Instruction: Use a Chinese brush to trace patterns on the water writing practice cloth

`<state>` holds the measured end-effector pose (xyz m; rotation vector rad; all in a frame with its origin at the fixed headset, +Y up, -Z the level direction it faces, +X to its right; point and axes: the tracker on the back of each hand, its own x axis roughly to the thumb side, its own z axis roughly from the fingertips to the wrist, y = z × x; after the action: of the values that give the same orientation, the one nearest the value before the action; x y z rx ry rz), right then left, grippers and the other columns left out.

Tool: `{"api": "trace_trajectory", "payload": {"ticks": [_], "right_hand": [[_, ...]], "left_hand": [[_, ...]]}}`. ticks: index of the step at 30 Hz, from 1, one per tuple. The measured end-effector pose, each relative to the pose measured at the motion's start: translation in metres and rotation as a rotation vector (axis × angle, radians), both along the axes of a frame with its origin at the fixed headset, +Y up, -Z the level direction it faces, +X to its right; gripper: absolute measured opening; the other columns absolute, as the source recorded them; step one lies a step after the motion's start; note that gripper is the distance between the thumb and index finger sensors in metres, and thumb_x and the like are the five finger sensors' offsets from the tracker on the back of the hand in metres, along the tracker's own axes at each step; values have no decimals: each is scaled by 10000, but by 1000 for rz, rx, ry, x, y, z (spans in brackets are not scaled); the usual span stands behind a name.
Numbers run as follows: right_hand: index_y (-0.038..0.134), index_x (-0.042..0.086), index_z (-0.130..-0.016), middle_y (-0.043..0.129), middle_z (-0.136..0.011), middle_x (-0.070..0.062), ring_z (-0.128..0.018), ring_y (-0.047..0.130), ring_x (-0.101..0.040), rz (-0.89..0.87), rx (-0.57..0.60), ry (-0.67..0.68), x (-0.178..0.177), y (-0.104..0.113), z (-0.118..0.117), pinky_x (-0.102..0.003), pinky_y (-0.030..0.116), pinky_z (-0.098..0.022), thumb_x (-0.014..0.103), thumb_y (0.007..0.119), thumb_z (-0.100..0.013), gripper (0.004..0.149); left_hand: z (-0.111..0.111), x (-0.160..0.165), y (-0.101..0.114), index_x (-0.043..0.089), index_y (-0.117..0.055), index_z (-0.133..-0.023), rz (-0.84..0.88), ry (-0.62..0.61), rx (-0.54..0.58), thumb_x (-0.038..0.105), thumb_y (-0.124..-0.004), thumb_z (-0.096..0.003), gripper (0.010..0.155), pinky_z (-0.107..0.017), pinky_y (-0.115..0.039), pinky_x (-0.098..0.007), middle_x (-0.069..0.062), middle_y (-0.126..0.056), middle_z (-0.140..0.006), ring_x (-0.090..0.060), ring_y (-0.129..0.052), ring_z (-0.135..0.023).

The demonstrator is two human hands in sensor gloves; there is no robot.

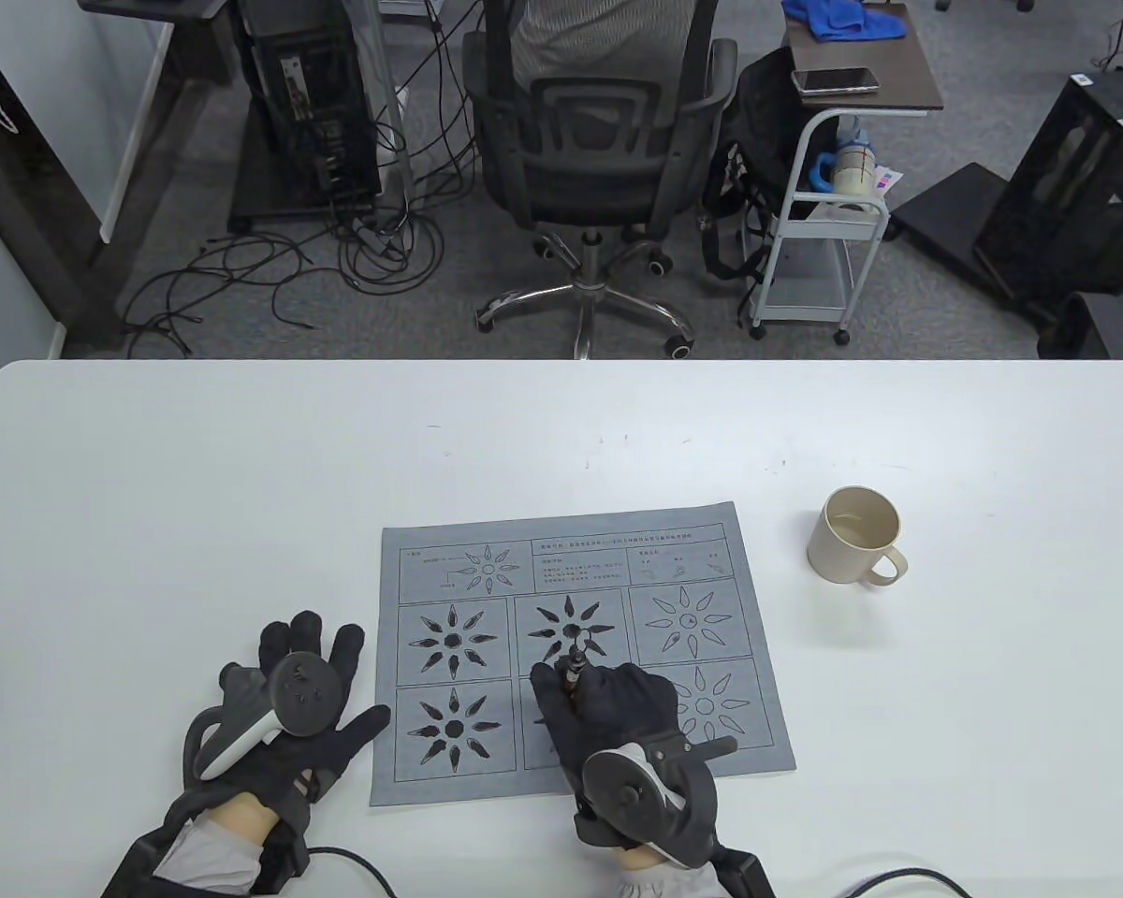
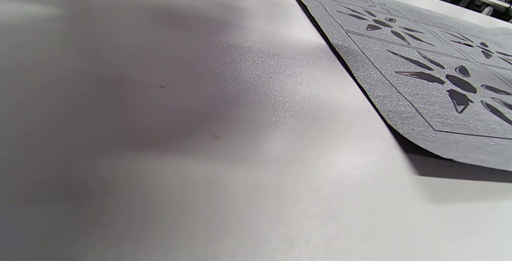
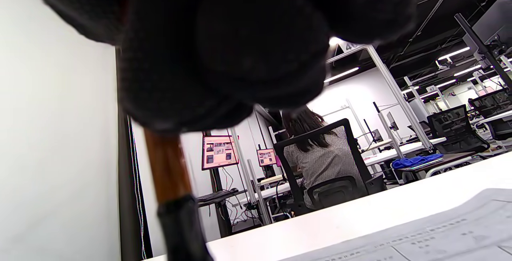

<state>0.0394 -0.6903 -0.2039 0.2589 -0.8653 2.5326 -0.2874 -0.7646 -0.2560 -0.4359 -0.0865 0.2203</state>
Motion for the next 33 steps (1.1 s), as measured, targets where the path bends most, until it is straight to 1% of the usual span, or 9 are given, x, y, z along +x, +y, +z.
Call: {"api": "trace_trajectory", "payload": {"ticks": [4,7,11,13,16,18,24,30,33], "right_hand": [[939,94,-633,1071,-352,-34,-272,1006,-196,-20,18,16,3,6,2,-441,826,-339,453,839,-502,396],[936,94,-639,1070,-358,-37,-277,1005,-197,-46,8,45,6,12,0,-443,825,-342,452,836,-506,395],[925,95,-665,1069,-385,-44,-301,1006,-203,-77,-26,117,16,22,-5,-447,822,-357,447,828,-508,398],[920,100,-688,1073,-413,-52,-325,1010,-210,-87,-36,156,22,24,-6,-453,820,-373,441,827,-508,397],[916,97,-698,1078,-430,-59,-340,1016,-216,-104,-46,204,32,20,-6,-459,822,-379,431,824,-508,395],[914,96,-699,1078,-432,-62,-342,1016,-219,-110,-51,232,37,13,-6,-461,822,-380,427,822,-510,393],[910,100,-694,1066,-427,-68,-344,1001,-227,-145,-44,310,41,-2,0,-466,809,-388,418,815,-514,377],[912,99,-681,1061,-410,-67,-329,996,-226,-86,10,346,39,2,10,-465,809,-379,409,811,-516,366],[915,93,-672,1061,-396,-71,-316,995,-228,-89,3,358,39,1,11,-466,810,-370,401,813,-515,360]], "left_hand": [[0,-1,0,447,114,-993,3,2,-2,711,-475,-475,828,-656,0,-739,-15,242,-1048,-336,218,-941],[0,-1,0,446,113,-994,0,5,-3,710,-476,-475,828,-656,1,-738,-16,242,-1049,-335,218,-941],[0,-1,0,446,112,-994,-3,7,-2,710,-477,-475,828,-655,1,-739,-16,242,-1049,-336,217,-941],[0,-1,0,447,112,-994,-6,9,-1,710,-476,-476,827,-656,1,-738,-16,241,-1049,-335,217,-942],[0,0,0,446,112,-995,-18,10,-5,710,-477,-476,827,-655,2,-739,-15,242,-1049,-335,218,-941],[-1,1,-2,448,113,-994,-31,8,-10,710,-476,-476,827,-656,2,-738,-14,242,-1049,-334,219,-941],[-2,2,-3,448,113,-995,-44,1,-22,711,-474,-477,826,-656,5,-738,-13,244,-1049,-333,223,-941],[-1,4,-1,447,113,-997,-39,-16,-22,711,-474,-478,826,-656,6,-738,-13,244,-1050,-334,222,-941],[0,7,0,446,109,-998,-40,-27,-18,710,-475,-478,825,-657,2,-737,-15,240,-1052,-335,218,-943]]}}
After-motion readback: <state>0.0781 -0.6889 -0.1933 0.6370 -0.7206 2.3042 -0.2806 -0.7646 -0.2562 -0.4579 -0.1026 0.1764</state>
